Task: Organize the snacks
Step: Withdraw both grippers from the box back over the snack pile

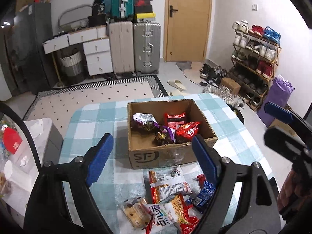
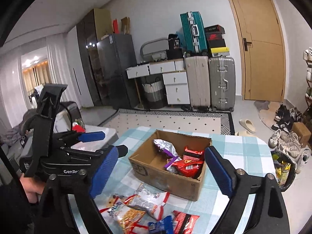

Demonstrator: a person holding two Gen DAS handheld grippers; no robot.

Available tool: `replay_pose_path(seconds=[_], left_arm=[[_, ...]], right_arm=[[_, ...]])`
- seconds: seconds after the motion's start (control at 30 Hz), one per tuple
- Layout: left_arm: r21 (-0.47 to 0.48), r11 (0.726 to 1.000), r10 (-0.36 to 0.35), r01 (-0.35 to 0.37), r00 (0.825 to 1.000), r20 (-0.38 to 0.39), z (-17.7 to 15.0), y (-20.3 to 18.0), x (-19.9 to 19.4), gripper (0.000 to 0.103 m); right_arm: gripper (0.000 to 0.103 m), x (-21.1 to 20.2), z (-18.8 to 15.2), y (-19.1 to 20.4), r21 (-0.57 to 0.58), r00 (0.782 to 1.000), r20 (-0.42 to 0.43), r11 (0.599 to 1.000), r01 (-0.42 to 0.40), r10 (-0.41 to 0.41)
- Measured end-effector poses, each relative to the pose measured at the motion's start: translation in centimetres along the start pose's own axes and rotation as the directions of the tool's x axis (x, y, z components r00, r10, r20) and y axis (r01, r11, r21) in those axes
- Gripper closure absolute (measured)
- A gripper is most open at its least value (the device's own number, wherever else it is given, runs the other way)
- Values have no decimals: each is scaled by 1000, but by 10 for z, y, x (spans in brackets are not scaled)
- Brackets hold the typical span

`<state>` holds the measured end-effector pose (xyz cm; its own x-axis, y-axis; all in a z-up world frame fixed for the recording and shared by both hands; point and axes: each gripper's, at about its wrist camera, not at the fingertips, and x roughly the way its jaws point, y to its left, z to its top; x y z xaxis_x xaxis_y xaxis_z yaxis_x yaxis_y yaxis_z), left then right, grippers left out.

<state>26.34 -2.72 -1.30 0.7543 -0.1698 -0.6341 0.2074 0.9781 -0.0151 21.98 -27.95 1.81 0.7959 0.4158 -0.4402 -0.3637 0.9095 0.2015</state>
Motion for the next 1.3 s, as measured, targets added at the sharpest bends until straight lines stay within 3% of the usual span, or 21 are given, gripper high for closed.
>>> replay_pose_path(seconds=[0.13, 0.27, 0.43, 0.9, 1.3], left_arm=[[-8, 999, 44, -43, 999, 27, -13, -4, -18, 19], [-34, 999, 43, -42, 999, 21, -29, -3, -26, 19], [-45, 997, 66, -65, 998, 10, -55, -5, -35, 1], [-40, 996, 75, -73, 997, 35, -114, 1, -48, 1], [-92, 996, -31, 21, 993, -116, -168, 16, -7, 1]], right_arm=[[5, -20, -16, 4, 76, 998, 60, 997, -14, 9], [5, -28, -33, 8, 131, 998, 66, 991, -27, 18], [3, -42, -49, 11, 157, 997, 71, 987, -26, 15], [1, -75, -95, 15, 111, 995, 96, 994, -1, -10], [1, -57, -139, 4, 176, 1000, 3, 984, -22, 22]])
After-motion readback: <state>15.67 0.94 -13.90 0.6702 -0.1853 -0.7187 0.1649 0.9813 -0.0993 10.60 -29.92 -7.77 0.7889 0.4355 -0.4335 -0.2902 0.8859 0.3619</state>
